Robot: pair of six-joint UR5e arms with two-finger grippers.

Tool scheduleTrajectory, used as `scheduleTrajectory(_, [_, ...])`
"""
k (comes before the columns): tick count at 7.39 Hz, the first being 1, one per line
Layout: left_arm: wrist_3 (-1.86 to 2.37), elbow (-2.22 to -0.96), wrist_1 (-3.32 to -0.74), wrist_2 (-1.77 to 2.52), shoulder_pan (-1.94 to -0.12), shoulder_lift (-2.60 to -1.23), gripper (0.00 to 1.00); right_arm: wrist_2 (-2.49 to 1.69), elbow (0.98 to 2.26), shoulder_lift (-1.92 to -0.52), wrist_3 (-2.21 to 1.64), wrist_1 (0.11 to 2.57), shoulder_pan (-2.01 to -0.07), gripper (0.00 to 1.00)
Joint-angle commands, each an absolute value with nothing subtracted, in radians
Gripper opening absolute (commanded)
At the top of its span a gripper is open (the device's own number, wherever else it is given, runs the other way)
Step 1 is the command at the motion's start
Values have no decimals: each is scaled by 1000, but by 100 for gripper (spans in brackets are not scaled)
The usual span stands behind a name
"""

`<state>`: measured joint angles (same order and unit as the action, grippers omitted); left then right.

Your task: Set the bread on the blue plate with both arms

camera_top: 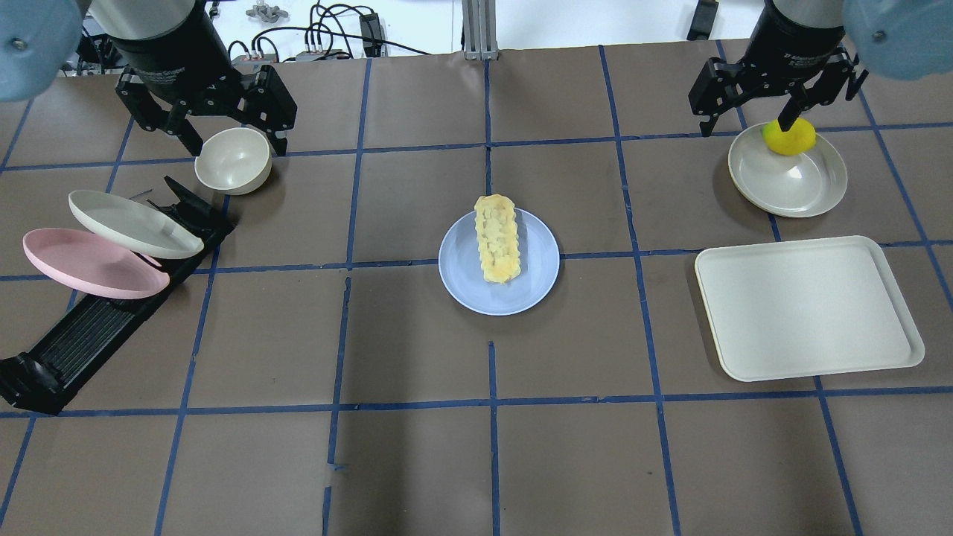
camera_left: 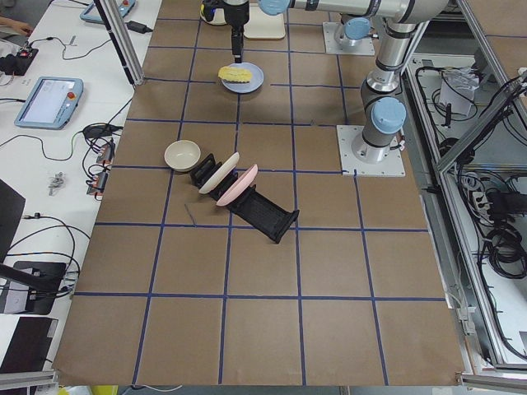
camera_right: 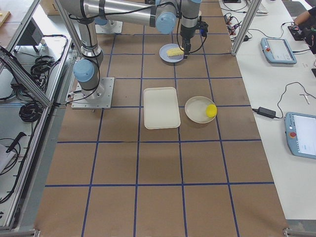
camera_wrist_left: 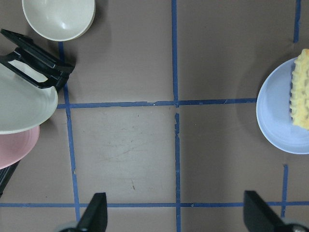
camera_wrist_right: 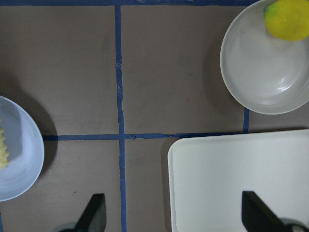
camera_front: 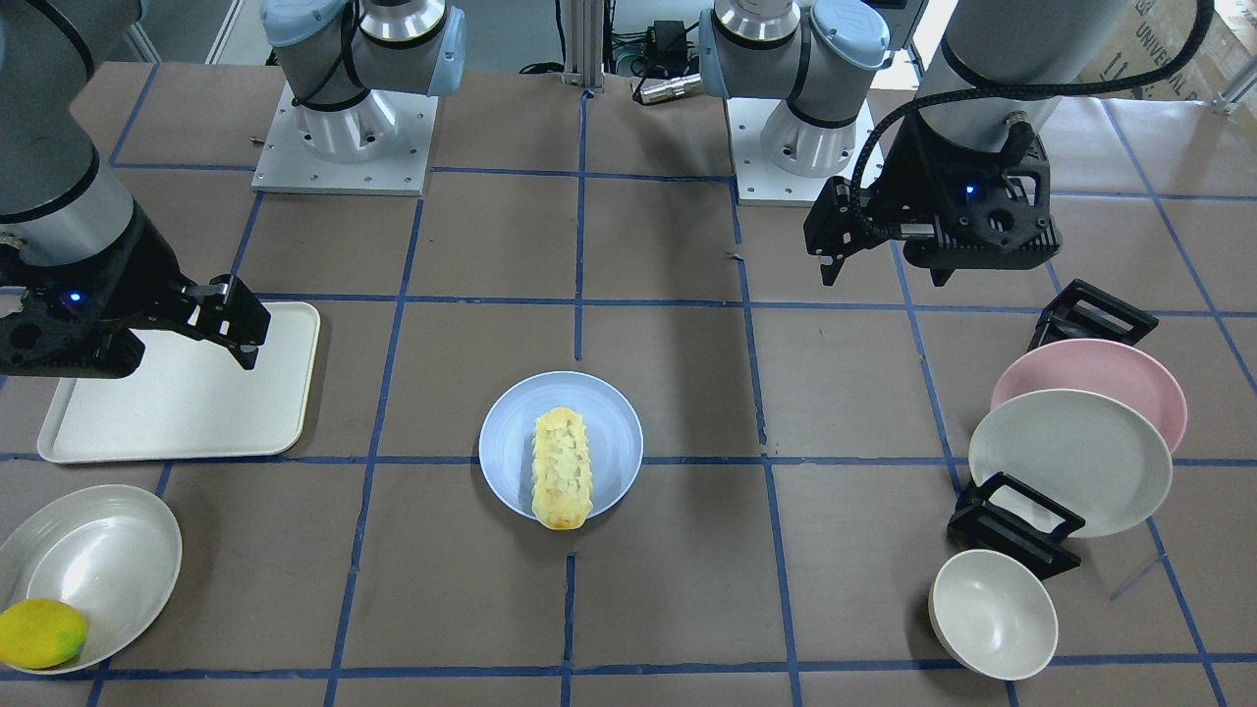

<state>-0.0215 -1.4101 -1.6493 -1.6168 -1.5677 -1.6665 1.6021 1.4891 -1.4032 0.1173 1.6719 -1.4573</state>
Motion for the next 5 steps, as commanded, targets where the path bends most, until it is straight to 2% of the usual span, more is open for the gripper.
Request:
scheduleTrajectory(1, [-21,-1407,-1651,-1618,-1568,-1672,100,1603,1491,-1408,117,1672,-1457,100])
scheduleTrajectory(5, [-20,-1385,-1660,-1618,-1569,-1681,100,1614,1480,-1405,117,1674,-1457,100])
